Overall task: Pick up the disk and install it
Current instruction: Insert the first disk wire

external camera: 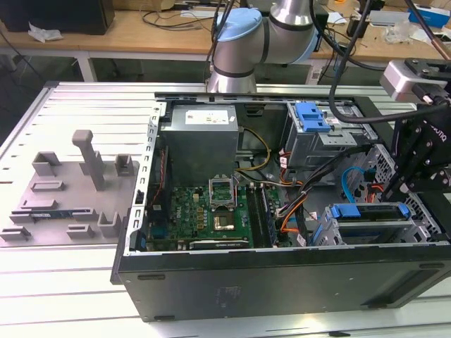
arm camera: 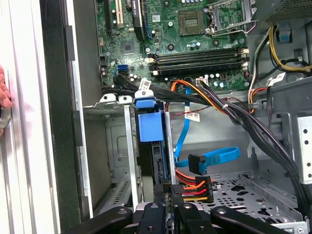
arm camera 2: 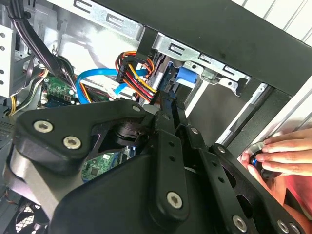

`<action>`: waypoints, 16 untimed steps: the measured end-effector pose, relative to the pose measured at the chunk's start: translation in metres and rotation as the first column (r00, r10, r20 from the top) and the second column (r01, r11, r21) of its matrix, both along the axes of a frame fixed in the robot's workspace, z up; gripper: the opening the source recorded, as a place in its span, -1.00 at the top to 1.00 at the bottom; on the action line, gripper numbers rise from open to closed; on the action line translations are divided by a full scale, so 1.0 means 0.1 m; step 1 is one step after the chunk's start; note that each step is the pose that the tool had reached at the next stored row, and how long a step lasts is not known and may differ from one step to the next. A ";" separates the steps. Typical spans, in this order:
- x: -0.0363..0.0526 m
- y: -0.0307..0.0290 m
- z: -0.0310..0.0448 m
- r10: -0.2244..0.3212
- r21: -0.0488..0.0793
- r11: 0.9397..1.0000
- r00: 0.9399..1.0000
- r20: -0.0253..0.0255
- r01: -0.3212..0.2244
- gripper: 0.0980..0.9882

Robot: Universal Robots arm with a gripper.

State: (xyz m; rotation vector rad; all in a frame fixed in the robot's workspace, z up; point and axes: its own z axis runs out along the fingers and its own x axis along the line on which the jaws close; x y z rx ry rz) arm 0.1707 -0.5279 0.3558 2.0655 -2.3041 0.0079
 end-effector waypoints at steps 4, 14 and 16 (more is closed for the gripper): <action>0.000 0.000 -0.003 0.000 0.000 1.000 1.000 0.000 0.000 0.85; 0.000 0.005 -0.017 0.024 0.000 1.000 1.000 0.005 -0.024 0.85; -0.015 0.010 -0.017 0.031 0.000 1.000 0.999 0.010 -0.031 0.85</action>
